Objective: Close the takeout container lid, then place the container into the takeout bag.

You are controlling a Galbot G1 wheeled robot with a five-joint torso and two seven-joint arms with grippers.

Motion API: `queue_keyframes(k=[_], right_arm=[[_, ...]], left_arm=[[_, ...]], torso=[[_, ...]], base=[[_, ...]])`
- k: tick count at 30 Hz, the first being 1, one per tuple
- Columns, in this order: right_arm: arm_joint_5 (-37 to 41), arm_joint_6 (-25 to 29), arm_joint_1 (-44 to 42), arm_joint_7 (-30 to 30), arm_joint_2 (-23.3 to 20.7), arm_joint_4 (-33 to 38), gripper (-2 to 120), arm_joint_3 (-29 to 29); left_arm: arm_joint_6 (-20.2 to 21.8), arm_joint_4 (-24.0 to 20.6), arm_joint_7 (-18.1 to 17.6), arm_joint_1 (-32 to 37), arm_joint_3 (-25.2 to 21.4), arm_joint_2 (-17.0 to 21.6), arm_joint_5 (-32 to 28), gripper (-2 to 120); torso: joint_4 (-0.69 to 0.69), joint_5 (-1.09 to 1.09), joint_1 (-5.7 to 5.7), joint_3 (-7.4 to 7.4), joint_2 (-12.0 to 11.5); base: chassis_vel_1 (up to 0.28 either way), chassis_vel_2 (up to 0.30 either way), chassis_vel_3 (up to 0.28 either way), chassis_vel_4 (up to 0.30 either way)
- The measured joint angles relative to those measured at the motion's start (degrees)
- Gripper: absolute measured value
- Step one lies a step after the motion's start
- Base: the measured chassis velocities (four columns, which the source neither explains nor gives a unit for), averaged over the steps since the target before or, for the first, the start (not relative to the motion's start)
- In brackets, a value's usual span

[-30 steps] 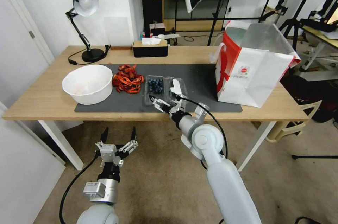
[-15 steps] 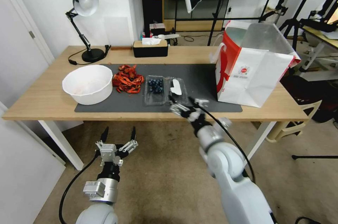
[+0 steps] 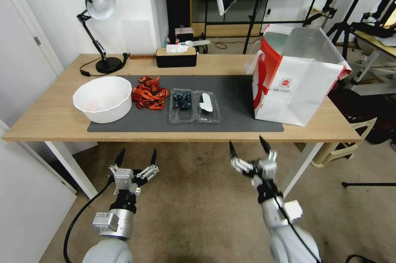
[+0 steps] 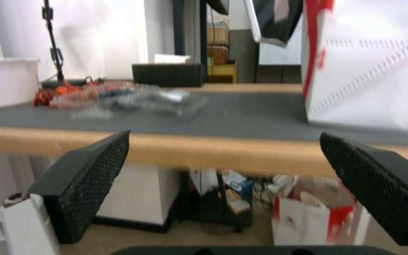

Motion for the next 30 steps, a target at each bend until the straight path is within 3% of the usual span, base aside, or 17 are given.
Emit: queue_keyframes(k=[6, 30], right_arm=[[-0.4, 2.5, -1.9, 0.2, 0.4, -1.6, 100, -0.5], [-1.3, 0.1, -0.7, 0.4, 0.5, -1.0, 100, -2.2]], left_arm=[[0.9, -0.5, 0.6, 0.8, -0.4, 0.4, 0.3, 100], [1.0, -0.3, 0.8, 0.7, -0.3, -0.2, 0.7, 100]], torso=[[0.01, 0.0, 0.02, 0.0, 0.0], [0.01, 0.0, 0.01, 0.0, 0.0]], base=[[0.0, 0.0, 0.0, 0.0], [0.0, 0.0, 0.0, 0.0]])
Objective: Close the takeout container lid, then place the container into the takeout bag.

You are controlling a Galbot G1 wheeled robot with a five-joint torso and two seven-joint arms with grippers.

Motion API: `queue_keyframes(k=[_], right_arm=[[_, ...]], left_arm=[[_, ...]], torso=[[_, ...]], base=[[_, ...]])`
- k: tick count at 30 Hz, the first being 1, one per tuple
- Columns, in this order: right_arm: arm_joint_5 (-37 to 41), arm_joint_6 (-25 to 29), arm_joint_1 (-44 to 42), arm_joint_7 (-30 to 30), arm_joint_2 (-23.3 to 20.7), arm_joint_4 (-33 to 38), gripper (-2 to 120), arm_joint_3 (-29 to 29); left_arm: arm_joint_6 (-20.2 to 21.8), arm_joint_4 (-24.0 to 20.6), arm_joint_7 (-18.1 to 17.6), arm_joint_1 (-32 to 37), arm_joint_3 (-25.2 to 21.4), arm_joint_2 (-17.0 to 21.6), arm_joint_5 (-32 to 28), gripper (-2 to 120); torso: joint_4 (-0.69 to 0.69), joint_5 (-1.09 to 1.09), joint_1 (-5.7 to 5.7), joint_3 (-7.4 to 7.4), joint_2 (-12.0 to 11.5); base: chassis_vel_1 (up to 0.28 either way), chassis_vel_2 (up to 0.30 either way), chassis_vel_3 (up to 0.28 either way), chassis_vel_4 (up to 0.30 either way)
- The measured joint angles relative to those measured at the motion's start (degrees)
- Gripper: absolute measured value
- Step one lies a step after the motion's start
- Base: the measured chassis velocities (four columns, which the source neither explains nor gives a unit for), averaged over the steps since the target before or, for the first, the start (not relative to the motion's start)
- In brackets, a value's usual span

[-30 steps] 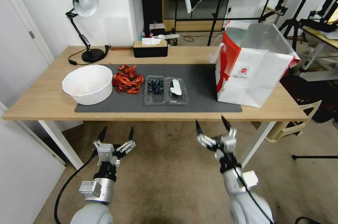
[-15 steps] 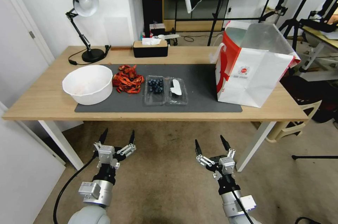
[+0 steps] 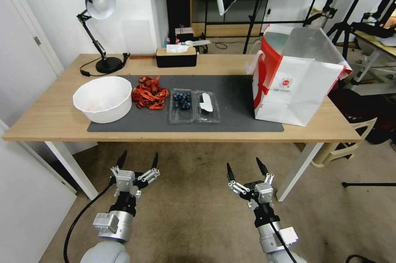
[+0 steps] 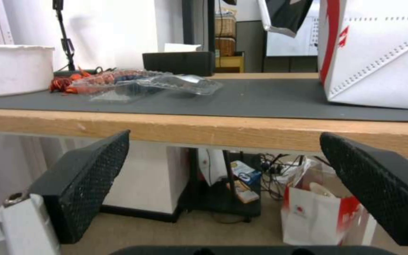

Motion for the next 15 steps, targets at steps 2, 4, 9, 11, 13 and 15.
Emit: queue_keyframes(k=[2, 4, 9, 11, 13, 15], right_arm=[[0.7, -0.9, 0.3, -0.1, 0.0, 0.2, 100, -0.4], [2.8, -2.6, 0.5, -0.4, 0.0, 0.8, 100, -1.1], [16.7, -10.8, 2.5, -1.5, -0.4, 4.1, 100, -3.8], [19.4, -12.4, 3.1, -1.4, -0.4, 4.6, 100, -4.2], [29.1, -18.4, 5.9, -0.1, -0.2, 6.8, 100, -5.6], [32.6, -20.6, 7.0, 0.6, 0.0, 7.6, 100, -6.1]], left_arm=[[0.0, 0.1, 0.0, 0.0, 0.0, 0.0, 0.0, 100], [0.0, 0.2, 0.0, -0.1, -0.1, 0.1, -0.1, 100], [-0.2, 0.4, 0.0, -0.2, -0.3, 0.3, -0.3, 100], [-0.3, 0.4, 0.0, -0.2, -0.3, 0.3, -0.4, 100], [-0.4, 0.5, 0.0, -0.3, -0.3, 0.3, -0.5, 100], [-0.4, 0.5, 0.0, -0.3, -0.3, 0.3, -0.5, 100]], torso=[[0.0, 0.0, 0.0, 0.0, 0.0], [0.0, 0.0, 0.0, 0.0, 0.0], [0.0, -0.01, 0.0, 0.0, 0.0], [-0.01, -0.01, 0.0, 0.0, 0.0], [0.0, -0.01, 0.0, 0.0, 0.0], [0.0, -0.01, 0.0, 0.0, 0.0]], base=[[0.0, 0.0, 0.0, 0.0], [0.0, 0.0, 0.0, 0.0], [0.0, 0.0, 0.0, 0.0], [0.0, 0.0, 0.0, 0.0], [0.0, 0.0, 0.0, 0.0], [0.0, 0.0, 0.0, 0.0]])
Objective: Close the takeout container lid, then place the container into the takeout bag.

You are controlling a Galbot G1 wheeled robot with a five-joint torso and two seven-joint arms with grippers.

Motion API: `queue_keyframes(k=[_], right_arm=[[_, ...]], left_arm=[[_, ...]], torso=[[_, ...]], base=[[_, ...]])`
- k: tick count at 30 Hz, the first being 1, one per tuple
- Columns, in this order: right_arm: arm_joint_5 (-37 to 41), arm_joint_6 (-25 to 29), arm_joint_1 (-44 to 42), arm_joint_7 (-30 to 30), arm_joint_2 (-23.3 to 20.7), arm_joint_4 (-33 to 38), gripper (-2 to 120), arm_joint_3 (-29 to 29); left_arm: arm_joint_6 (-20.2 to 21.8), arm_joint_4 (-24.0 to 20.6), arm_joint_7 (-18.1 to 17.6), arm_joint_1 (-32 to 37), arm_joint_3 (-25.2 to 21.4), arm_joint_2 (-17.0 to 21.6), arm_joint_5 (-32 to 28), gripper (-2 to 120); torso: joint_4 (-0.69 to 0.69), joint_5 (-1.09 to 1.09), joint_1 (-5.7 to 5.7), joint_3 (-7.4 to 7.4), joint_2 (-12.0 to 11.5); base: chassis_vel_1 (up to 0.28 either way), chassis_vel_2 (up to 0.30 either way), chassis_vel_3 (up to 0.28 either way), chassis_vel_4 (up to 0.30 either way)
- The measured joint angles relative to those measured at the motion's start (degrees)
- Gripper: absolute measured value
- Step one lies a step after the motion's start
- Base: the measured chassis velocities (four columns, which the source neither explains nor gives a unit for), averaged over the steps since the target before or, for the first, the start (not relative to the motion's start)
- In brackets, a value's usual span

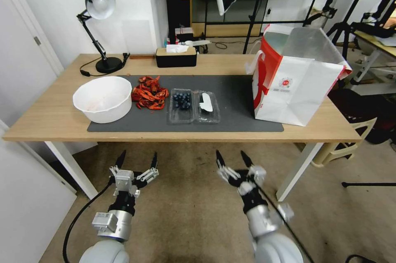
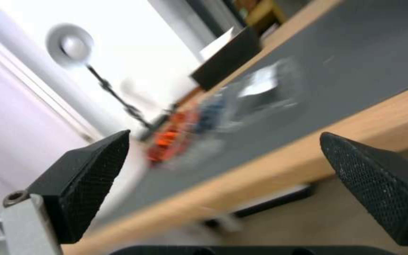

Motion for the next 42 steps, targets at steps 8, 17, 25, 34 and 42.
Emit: queue_keyframes(k=[8, 17, 25, 34, 42], right_arm=[[29.0, -13.3, 11.7, 11.0, 2.9, 1.9, 100, -2.2], [42.1, -14.1, 20.6, 18.0, 5.2, -4.2, 100, -2.2], [45.4, -14.6, 26.0, 24.3, 7.6, -9.7, 100, -2.1], [44.7, -14.7, 27.5, 26.3, 8.3, -12.7, 100, -2.0], [44.5, -14.8, 28.2, 26.3, 8.3, -14.2, 100, -2.0]], left_arm=[[-0.3, 0.1, 0.0, 0.0, -0.3, 0.0, -0.1, 100], [-0.4, 0.1, -0.1, 0.1, -0.6, -0.1, -0.1, 100], [-0.1, 0.0, -0.2, 0.0, -0.7, -0.2, -0.1, 100], [0.1, 0.0, -0.2, -0.1, -0.7, -0.4, 0.1, 100], [0.1, 0.0, -0.3, -0.2, -0.7, -0.6, 0.1, 100]], torso=[[0.01, -0.01, 0.0, 0.0, 0.0], [0.0, 0.0, -0.01, 0.0, 0.0], [0.01, 0.01, 0.0, 0.01, 0.0], [0.0, 0.01, 0.0, 0.0, 0.0], [0.0, 0.01, 0.0, 0.0, 0.0]], base=[[0.0, 0.0, 0.0, 0.0], [0.0, 0.0, 0.0, 0.0], [0.0, 0.0, 0.0, 0.0], [0.0, 0.0, 0.0, 0.0], [0.0, 0.0, 0.0, 0.0]])
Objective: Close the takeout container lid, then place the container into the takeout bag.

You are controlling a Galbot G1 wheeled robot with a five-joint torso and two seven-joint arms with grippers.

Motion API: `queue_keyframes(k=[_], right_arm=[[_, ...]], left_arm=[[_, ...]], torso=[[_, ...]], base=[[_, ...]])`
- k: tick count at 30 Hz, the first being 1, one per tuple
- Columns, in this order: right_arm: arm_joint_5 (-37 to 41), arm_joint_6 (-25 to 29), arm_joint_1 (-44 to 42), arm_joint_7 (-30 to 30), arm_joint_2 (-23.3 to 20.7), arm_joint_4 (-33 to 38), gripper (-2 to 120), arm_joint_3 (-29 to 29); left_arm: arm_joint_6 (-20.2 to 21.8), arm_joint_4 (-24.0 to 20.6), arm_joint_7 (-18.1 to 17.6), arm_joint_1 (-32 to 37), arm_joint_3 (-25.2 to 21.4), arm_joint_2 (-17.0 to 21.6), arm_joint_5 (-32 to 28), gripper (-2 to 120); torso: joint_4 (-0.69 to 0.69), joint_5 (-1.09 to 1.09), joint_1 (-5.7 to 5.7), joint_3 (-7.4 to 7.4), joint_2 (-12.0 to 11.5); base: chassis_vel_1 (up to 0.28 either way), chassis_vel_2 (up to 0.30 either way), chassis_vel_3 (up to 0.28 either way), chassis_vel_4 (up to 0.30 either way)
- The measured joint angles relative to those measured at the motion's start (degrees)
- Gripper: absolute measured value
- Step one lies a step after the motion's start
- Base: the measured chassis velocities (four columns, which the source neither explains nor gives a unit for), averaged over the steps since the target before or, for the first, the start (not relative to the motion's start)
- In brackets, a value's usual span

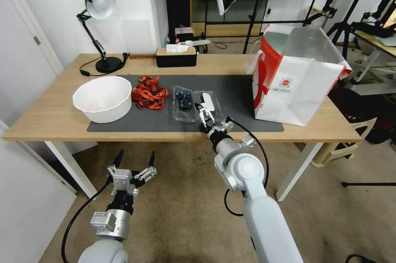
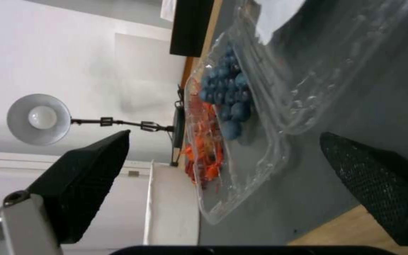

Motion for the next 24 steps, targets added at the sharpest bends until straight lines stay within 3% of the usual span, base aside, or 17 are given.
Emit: queue_keyframes(k=[18, 24], right_arm=[[-7.6, 2.7, 2.2, -1.5, 0.5, -2.3, 100, -0.1], [-13.5, 4.2, 3.1, -2.0, 0.5, -2.5, 100, -0.6]], left_arm=[[-0.5, 0.7, -0.1, 0.0, -0.1, -0.1, 0.0, 100], [-0.6, 0.8, -0.1, -0.1, -0.1, -0.1, 0.0, 100]], torso=[[-0.01, 0.0, 0.0, 0.0, 0.0], [0.0, 0.0, 0.0, 0.0, 0.0]], base=[[0.0, 0.0, 0.0, 0.0], [0.0, 0.0, 0.0, 0.0]])
